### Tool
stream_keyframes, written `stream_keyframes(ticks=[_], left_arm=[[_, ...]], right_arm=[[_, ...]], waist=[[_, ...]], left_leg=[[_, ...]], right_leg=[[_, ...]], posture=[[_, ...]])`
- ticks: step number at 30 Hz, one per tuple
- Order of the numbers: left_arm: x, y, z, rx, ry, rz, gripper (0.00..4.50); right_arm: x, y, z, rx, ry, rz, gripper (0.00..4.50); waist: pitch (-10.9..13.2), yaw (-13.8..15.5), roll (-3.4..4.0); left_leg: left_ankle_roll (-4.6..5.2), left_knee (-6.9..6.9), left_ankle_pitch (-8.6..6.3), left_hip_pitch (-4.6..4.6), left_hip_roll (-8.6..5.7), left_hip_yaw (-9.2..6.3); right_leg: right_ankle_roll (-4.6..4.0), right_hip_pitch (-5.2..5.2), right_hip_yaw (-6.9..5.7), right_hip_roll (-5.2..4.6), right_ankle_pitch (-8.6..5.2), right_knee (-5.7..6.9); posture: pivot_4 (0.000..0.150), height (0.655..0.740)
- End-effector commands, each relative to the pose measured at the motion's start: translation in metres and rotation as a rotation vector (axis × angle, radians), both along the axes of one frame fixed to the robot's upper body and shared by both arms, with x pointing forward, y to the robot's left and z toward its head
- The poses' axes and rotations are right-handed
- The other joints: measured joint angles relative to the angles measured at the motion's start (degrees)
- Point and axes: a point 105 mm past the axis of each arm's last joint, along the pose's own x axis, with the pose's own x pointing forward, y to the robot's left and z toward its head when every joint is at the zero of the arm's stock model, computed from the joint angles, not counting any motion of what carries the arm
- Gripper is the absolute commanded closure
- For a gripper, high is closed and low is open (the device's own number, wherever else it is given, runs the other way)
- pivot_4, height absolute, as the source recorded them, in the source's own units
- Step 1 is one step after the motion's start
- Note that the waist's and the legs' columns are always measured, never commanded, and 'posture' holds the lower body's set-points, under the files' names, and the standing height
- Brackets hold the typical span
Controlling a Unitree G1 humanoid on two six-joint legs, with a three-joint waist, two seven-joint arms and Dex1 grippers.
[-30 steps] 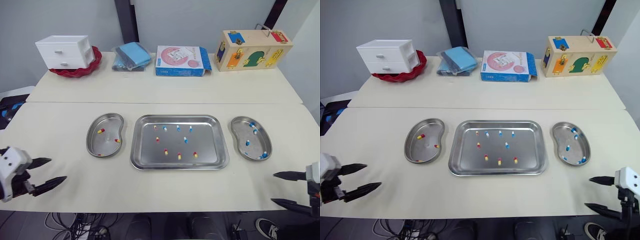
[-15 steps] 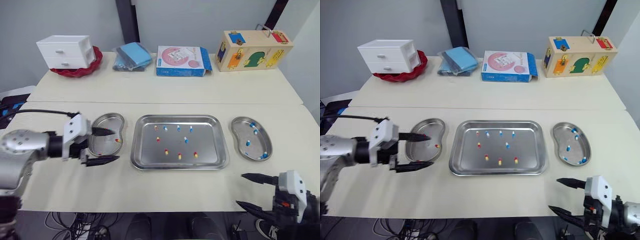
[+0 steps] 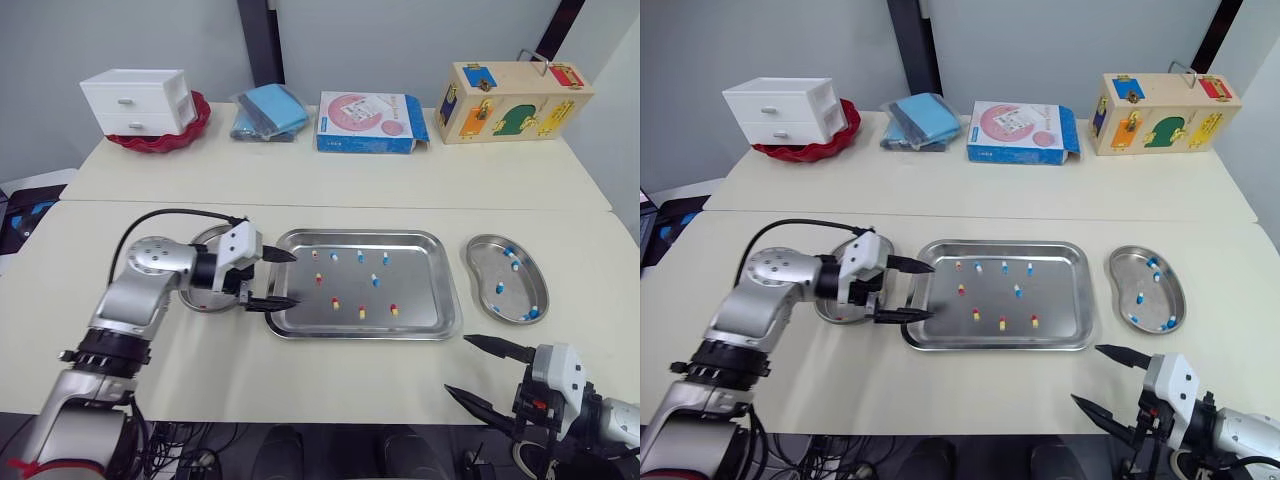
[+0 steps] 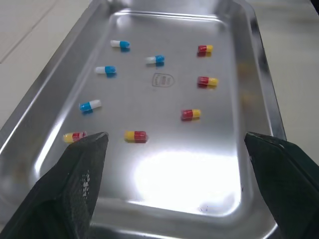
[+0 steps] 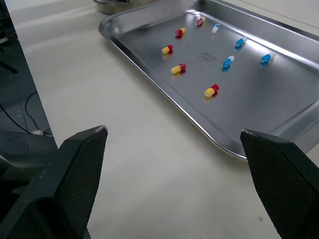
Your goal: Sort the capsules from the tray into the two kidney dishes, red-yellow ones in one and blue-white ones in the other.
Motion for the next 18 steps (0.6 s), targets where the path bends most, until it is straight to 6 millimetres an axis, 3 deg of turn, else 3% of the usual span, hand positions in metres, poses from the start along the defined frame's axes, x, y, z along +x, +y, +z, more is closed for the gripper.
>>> stream_keyframes(ticks=[1, 14, 18], left_arm=[[0.008, -0.007, -0.003, 0.020, -0.034, -0.018, 0.00], [0.020, -0.023, -0.026, 0.091, 0.015, -0.041, 0.00], [0.023, -0.025, -0.027, 0.104, 0.007, -0.043, 0.94]], right_arm=[[0.001, 0.008, 0.012, 0.002, -0.070, 0.006, 0.04], [0.001, 0.010, 0.016, -0.007, -0.066, -0.031, 0.04], [0.000, 0.009, 0.016, -0.007, -0.062, -0.041, 0.00]], waist=[[0.0, -0.1, 0.00], [0.0, 0.0, 0.00], [0.0, 0.0, 0.00]], left_leg=[[0.00, 0.00, 0.00, 0.01, 0.00, 0.00], [0.00, 0.03, 0.01, 0.01, -0.02, -0.06], [0.01, 0.02, 0.01, 0.01, -0.02, -0.07]], right_leg=[[0.00, 0.00, 0.01, 0.00, 0.00, 0.02], [0.00, 0.00, -0.04, 0.01, 0.00, 0.11], [0.00, 0.00, -0.04, 0.01, 0.00, 0.11]], posture=[[0.150, 0.7400], [0.150, 0.7400], [0.150, 0.7400]])
